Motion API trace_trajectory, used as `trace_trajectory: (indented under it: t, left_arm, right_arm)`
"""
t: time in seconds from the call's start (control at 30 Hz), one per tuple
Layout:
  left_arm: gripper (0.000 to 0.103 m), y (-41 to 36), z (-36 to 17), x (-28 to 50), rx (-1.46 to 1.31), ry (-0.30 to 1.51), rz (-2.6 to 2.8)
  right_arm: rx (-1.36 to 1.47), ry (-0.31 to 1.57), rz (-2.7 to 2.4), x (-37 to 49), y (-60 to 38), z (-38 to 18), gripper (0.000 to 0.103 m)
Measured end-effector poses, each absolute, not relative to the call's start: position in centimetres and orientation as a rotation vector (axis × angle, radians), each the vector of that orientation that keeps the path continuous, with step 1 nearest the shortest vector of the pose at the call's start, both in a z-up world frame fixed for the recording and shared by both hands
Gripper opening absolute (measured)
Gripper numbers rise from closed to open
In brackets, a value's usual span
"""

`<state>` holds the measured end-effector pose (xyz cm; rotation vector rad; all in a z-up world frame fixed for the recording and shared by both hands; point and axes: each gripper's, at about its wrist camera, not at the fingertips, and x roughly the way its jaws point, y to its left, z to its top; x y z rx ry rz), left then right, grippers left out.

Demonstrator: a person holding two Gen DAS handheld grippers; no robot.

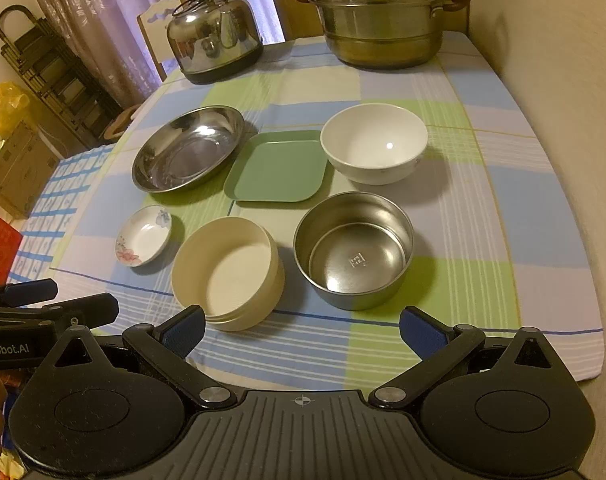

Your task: Organize plates and bowls

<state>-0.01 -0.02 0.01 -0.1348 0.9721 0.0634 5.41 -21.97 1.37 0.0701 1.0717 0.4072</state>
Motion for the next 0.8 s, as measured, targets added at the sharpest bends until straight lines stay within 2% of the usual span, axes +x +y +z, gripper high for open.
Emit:
trace_trajectory:
  t: [0.8]
  left_arm:
    - [0.102,0.02,0.01,-0.03,-0.137,0.971,0.061]
  right_arm:
    - [0.071,1.070,0.407,5.44,-22.08,1.56,0.103]
